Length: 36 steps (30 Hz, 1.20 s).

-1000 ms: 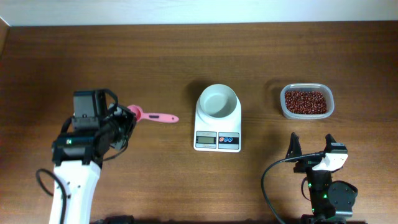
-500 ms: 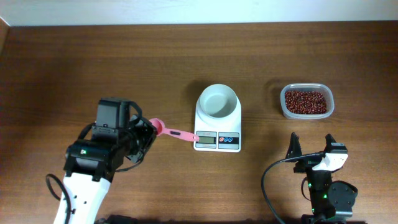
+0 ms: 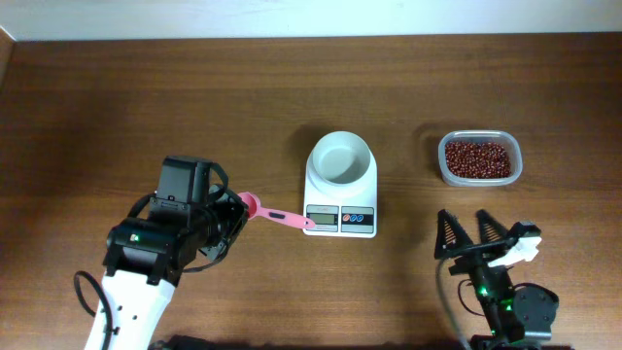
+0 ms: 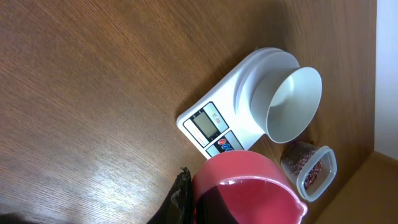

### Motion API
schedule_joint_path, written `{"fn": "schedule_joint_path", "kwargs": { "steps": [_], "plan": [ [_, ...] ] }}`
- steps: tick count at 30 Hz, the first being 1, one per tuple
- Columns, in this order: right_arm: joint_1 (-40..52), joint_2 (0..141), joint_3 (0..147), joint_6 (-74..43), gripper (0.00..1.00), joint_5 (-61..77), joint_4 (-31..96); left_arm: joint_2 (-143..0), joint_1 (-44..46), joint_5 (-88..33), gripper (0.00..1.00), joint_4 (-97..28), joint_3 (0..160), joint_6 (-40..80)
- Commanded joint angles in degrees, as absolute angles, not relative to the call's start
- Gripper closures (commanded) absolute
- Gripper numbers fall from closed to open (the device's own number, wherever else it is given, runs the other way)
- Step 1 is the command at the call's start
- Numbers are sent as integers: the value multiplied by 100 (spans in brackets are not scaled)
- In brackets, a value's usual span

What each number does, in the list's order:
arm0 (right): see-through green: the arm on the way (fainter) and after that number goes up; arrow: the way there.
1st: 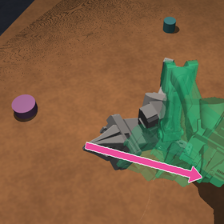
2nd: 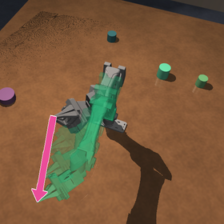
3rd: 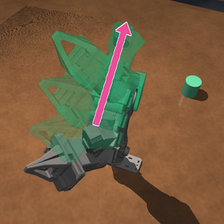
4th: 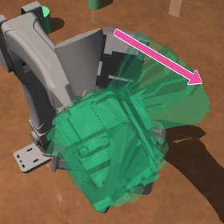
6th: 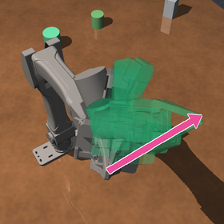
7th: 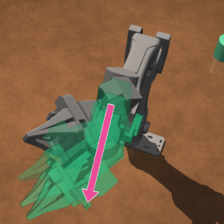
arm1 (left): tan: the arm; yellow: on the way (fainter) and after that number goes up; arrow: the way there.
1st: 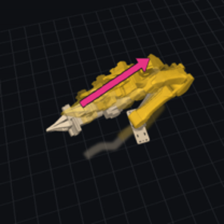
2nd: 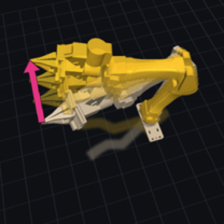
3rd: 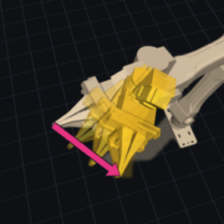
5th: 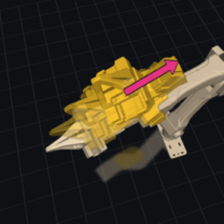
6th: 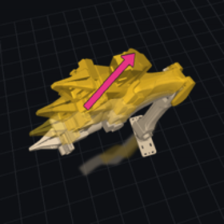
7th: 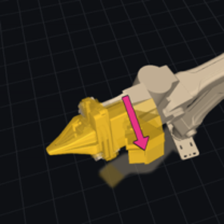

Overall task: Scoop and weigh 50g on scale
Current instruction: 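Reach the right gripper toward the pink scoop's handle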

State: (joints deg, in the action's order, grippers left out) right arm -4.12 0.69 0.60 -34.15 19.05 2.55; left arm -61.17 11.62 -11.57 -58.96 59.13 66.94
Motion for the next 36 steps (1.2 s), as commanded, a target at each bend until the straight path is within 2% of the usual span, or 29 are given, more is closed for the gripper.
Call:
{"fn": "schedule_joint_path", "kwargs": {
  "steps": [1, 6, 9, 15, 19, 25, 29, 33, 36],
  "plan": [
    [-377, 25, 32, -5631, 1, 3100, 261, -6051, 1186, -1000, 100, -5902, 5887, 6748],
    [-377, 25, 32, -5758, 1, 3081, 32, -6051, 1186, -956, 100, -5894, 5887, 6751],
    [-377, 25, 51, -4984, 1, 3092, -624, -6051, 1186, -937, 100, -5883, 5887, 6748],
    [-375, 502, 687, -4969, 1, 3170, -587, -6053, 1186, -764, 100, -5878, 5887, 6748],
    [-375, 1520, 1214, -4969, 1, 3616, -587, -6053, 1186, -764, 100, -5837, 5887, 6748],
    [-283, 4139, 2368, -4965, 0, 5262, -913, -6095, 1186, -766, 100, -5841, 5885, 6746],
    [388, 5395, 2447, -4995, 0, 5852, -2421, -6101, 1186, -770, 100, -5850, 5885, 6746],
    [1400, 6289, 2447, -4995, 0, 5763, -3385, -6106, 1186, -770, 100, -5929, 5885, 6746],
    [2298, 6904, 2447, -4995, 0, 5164, -4147, -6106, 1186, -794, 100, -5948, 5885, 6746]
  ]
}}
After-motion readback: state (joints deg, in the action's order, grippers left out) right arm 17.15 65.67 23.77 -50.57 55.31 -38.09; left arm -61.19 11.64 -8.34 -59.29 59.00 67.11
